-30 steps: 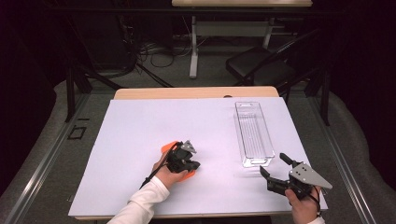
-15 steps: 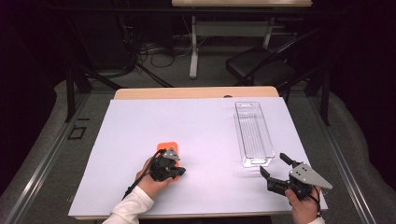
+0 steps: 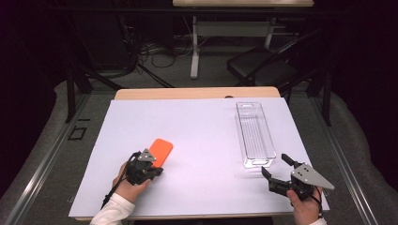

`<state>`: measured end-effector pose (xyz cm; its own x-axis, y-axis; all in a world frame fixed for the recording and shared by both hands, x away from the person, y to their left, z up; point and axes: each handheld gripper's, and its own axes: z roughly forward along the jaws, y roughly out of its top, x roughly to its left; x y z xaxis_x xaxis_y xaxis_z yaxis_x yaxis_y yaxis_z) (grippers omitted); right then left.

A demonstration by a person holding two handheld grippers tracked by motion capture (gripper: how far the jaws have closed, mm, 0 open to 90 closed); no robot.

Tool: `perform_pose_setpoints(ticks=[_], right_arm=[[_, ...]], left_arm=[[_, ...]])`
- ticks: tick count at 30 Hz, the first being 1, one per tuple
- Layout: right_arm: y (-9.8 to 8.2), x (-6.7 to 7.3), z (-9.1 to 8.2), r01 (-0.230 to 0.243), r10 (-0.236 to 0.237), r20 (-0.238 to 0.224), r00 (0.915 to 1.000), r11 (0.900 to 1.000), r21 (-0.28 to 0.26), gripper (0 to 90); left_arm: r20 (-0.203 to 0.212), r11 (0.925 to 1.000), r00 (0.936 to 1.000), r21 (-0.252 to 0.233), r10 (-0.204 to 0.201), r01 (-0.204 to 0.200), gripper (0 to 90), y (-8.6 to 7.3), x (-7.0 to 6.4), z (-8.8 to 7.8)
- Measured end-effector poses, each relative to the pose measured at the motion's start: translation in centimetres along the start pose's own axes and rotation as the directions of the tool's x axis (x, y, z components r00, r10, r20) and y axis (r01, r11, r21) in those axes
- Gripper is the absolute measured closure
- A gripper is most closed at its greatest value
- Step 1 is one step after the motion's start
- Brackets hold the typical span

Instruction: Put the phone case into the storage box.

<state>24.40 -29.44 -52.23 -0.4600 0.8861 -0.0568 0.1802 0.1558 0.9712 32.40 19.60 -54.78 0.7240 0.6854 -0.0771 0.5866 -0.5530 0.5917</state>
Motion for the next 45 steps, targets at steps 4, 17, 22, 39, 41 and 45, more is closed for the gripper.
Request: perform_pose_setpoints(ticks=[4, 17, 22, 39, 41, 45], right_arm=[[0.0, 0.0, 0.0, -0.004, 0.004, 0.000, 1.0000, 1.000, 0.005, 14.5], [0.0, 0.0, 0.0, -0.001, 0.001, 0.002, 1.0000, 1.000, -0.002, 14.5], [0.0, -0.1, 0.0, -0.002, 0.002, 0.004, 1.0000, 1.000, -0.004, 14.5], [0.0, 0.0, -0.1, -0.003, 0.003, 0.004, 1.0000, 1.000, -0.005, 14.5], [0.0, -0.1, -0.1, -0.001, 0.001, 0.004, 1.0000, 1.000, -0.003, 14.5], [0.0, 0.0, 0.0, -0.001, 0.001, 0.003, 1.0000, 1.000, -0.005, 14.5]], left_arm=[[-0.015, 0.9979, 0.9979, -0.018, -0.062, 0.062, 90.0, -1.3, 1.5, -1.0], [0.004, 0.9895, 0.9945, -0.099, -0.105, 0.105, 90.0, -1.6, 2.4, -2.0], [0.021, 0.9800, 0.9926, -0.158, -0.119, 0.121, 88.8, -1.5, 2.3, -2.5], [-0.035, 0.9798, 0.9959, -0.185, -0.083, 0.075, 67.6, -1.4, 1.9, -2.6], [-0.052, 0.9799, 0.9958, -0.189, -0.076, 0.065, 62.6, -1.4, 1.7, -2.6], [-0.053, 0.9768, 0.9967, -0.208, -0.062, 0.049, 49.5, -1.3, 1.5, -2.6]])
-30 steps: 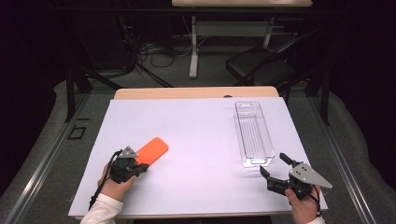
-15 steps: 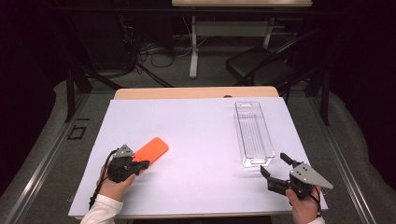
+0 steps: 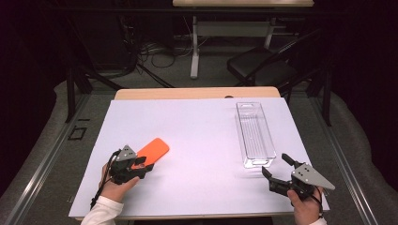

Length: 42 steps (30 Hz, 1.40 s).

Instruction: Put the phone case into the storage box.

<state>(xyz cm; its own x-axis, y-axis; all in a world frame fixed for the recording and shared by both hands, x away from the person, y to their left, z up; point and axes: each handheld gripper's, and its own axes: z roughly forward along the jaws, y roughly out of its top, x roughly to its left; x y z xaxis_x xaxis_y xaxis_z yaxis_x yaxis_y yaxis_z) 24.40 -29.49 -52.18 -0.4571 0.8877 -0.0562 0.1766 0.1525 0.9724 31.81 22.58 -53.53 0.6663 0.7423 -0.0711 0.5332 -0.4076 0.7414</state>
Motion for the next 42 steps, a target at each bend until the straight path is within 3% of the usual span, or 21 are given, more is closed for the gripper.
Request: perform_pose_setpoints(ticks=[3, 5, 7, 14, 18, 21, 24, 30, 34, 42], right_arm=[[0.0, 0.0, 0.0, 0.001, -0.001, 0.000, 1.0000, 1.000, 0.004, 14.5], [0.0, 0.0, 0.0, 0.001, -0.001, -0.001, 1.0000, 1.000, 0.001, 14.5], [0.0, 0.0, 0.0, -0.001, 0.001, -0.001, 1.0000, 1.000, 0.000, 14.5], [0.0, 0.0, 0.0, -0.001, 0.001, -0.003, 1.0000, 1.000, -0.001, 14.5], [0.0, 0.0, 0.0, 0.000, 0.000, -0.003, 1.0000, 1.000, 0.004, 14.5], [0.0, 0.0, 0.0, 0.001, -0.001, -0.004, 1.0000, 1.000, 0.004, 14.5], [0.0, 0.0, 0.1, -0.002, 0.002, -0.003, 1.0000, 1.000, 0.002, 14.5], [-0.1, 0.0, 0.1, -0.007, 0.007, -0.003, 1.0000, 1.000, 0.010, 14.5], [-0.1, 0.0, 0.1, -0.015, 0.015, -0.003, 0.9999, 1.000, 0.014, 14.5], [-0.2, 0.0, 0.3, -0.023, 0.023, -0.003, 0.9997, 1.000, 0.017, 14.5]], left_arm=[[0.022, 0.9991, 0.9991, -0.018, -0.037, 0.038, 46.7, 0.1, 0.1, -0.2], [0.032, 0.9993, 0.9991, -0.024, -0.027, 0.028, 36.4, 0.0, 0.2, -0.2], [0.092, 0.9982, 0.9941, -0.013, -0.057, 0.058, 28.9, 0.0, 0.5, 0.1], [0.083, 0.9983, 0.9956, -0.034, -0.045, 0.047, 20.7, 0.3, 0.4, 0.1], [0.091, 0.9965, 0.9934, -0.041, -0.069, 0.073, 13.8, 0.3, 0.7, 0.2], [0.118, 0.9963, 0.9914, -0.058, -0.055, 0.063, 0.0, 0.4, 0.6, 0.2], [0.132, 0.9970, 0.9911, -0.071, -0.020, 0.030, 0.3, 0.8, 0.4, 0.1], [0.097, 0.9977, 0.9953, -0.067, 0.002, 0.004, 0.3, 1.4, 0.8, 0.2], [0.069, 0.9994, 0.9975, -0.033, 0.014, -0.012, 0.4, 1.8, 1.7, 0.3], [0.044, 0.9995, 0.9990, 0.032, 0.003, -0.005, 0.4, 2.8, 3.3, 0.6]])
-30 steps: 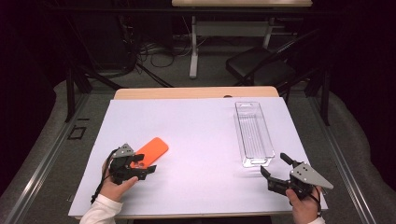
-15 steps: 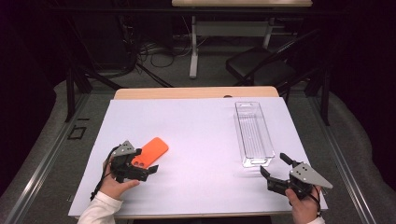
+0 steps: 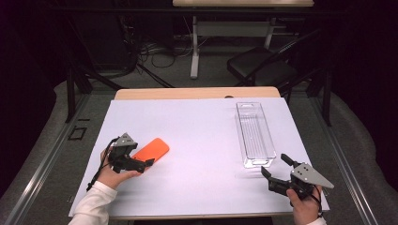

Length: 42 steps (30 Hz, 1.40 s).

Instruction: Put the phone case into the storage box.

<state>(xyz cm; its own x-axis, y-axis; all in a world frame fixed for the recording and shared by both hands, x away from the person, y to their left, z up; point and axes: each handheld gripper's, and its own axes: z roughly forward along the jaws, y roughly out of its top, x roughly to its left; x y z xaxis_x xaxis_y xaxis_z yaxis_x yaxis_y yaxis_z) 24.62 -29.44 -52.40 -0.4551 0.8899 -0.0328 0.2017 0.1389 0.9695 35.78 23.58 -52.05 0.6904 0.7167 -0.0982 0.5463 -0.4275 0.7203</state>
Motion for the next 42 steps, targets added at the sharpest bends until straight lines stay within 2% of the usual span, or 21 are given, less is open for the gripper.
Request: perform_pose_setpoints(ticks=[4, 6, 11, 16, 19, 23, 29, 37, 40, 42], right_arm=[[0.0, 0.0, 0.1, 0.000, 0.000, -0.002, 1.0000, 1.000, -0.003, 14.5], [-0.1, 0.0, 0.1, -0.002, 0.002, -0.002, 1.0000, 1.000, -0.002, 14.5], [-0.1, -0.1, 0.1, -0.001, 0.001, -0.003, 1.0000, 1.000, 0.001, 14.5], [-0.1, 0.0, 0.2, -0.003, 0.003, -0.003, 1.0000, 1.000, 0.004, 14.5], [-0.1, 0.0, 0.2, -0.003, 0.003, -0.004, 1.0000, 1.000, 0.004, 14.5], [-0.1, 0.0, 0.2, -0.003, 0.003, -0.003, 1.0000, 1.000, 0.006, 14.5], [-0.1, 0.0, 0.2, 0.002, -0.002, -0.003, 1.0000, 1.000, 0.007, 14.5], [-0.1, 0.0, 0.2, 0.002, -0.002, -0.004, 1.0000, 1.000, 0.006, 14.5], [-0.1, 0.0, 0.2, 0.004, -0.004, -0.004, 1.0000, 1.000, 0.006, 14.5], [-0.1, 0.0, 0.2, 0.003, -0.003, -0.004, 1.0000, 1.000, 0.006, 14.5]], left_arm=[[-0.017, 0.9994, 0.9999, 0.035, -0.001, 0.001, 0.4, 0.4, 0.4, 0.5], [-0.024, 0.9985, 0.9997, 0.054, 0.012, -0.010, 0.5, 0.4, 0.6, 0.9], [-0.039, 0.9965, 0.9992, 0.083, 0.003, 0.000, 0.5, 0.4, 1.1, 2.0], [-0.057, 0.9904, 0.9980, 0.137, 0.028, -0.020, 0.4, 0.2, 1.2, 3.6], [-0.066, 0.9879, 0.9973, 0.154, 0.032, -0.021, 0.5, 0.1, 1.2, 3.9], [-0.071, 0.9871, 0.9972, 0.159, 0.024, -0.013, 0.6, -0.1, 1.4, 4.4], [-0.070, 0.9828, 0.9969, 0.183, 0.036, -0.022, 0.6, -0.3, 1.4, 5.0], [-0.072, 0.9850, 0.9971, 0.172, 0.026, -0.014, 1.6, -0.6, 1.4, 5.1], [-0.072, 0.9849, 0.9971, 0.173, 0.028, -0.015, 3.3, -0.6, 1.3, 5.0], [-0.073, 0.9851, 0.9969, 0.171, 0.029, -0.016, 8.1, -0.6, 1.2, 4.9]])
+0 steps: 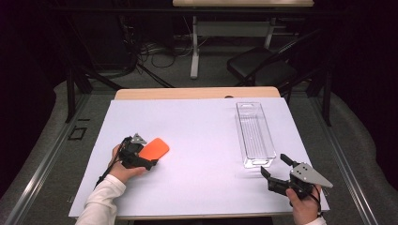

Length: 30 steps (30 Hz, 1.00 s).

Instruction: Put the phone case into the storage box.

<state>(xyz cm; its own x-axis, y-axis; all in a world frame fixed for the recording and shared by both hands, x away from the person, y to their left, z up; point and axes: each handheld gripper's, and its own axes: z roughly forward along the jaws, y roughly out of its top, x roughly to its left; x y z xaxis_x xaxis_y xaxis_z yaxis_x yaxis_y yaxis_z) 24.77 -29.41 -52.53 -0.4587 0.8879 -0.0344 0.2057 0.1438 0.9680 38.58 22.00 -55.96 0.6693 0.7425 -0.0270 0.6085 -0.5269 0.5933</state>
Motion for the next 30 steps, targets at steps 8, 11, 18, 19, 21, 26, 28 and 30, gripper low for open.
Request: perform_pose_setpoints(ticks=[8, 11, 18, 19, 21, 26, 28, 30], right_arm=[[0.03, -0.01, -0.05, 0.000, 0.000, 0.000, 1.0000, 1.000, -0.002, 14.5], [0.03, -0.01, -0.06, -0.001, 0.001, 0.000, 1.0000, 1.000, -0.002, 14.5], [0.03, 0.02, -0.07, -0.002, 0.002, 0.000, 1.0000, 1.000, -0.001, 14.5], [0.03, 0.00, -0.06, -0.001, 0.001, -0.001, 1.0000, 1.000, -0.002, 14.5], [0.02, -0.02, -0.04, -0.001, 0.001, 0.000, 1.0000, 1.000, -0.003, 14.5], [0.02, 0.00, -0.04, 0.002, -0.002, -0.001, 1.0000, 1.000, -0.001, 14.5], [0.01, -0.01, -0.02, 0.001, -0.001, -0.001, 1.0000, 1.000, 0.000, 14.5], [0.01, -0.02, -0.02, 0.002, -0.002, -0.001, 1.0000, 1.000, -0.001, 14.5]], left_arm=[[0.000, 0.9999, 1.0000, -0.014, 0.003, -0.003, 14.9, -0.16, -0.03, -0.28], [0.000, 0.9999, 1.0000, -0.014, 0.002, -0.002, 15.1, -0.16, -0.05, -0.29], [0.002, 0.9999, 1.0000, -0.016, 0.003, -0.002, 15.2, -0.20, -0.03, -0.29], [0.004, 0.9998, 1.0000, -0.018, 0.002, -0.002, 15.3, -0.21, -0.02, -0.27], [0.004, 0.9998, 1.0000, -0.017, 0.003, -0.003, 15.3, -0.21, -0.02, -0.27], [0.006, 0.9998, 1.0000, -0.019, 0.005, -0.005, 15.4, -0.21, 0.01, -0.27], [0.006, 0.9998, 1.0000, -0.019, 0.005, -0.005, 15.5, -0.21, 0.02, -0.27], [0.006, 0.9998, 1.0000, -0.020, 0.005, -0.005, 15.5, -0.23, 0.02, -0.28]])
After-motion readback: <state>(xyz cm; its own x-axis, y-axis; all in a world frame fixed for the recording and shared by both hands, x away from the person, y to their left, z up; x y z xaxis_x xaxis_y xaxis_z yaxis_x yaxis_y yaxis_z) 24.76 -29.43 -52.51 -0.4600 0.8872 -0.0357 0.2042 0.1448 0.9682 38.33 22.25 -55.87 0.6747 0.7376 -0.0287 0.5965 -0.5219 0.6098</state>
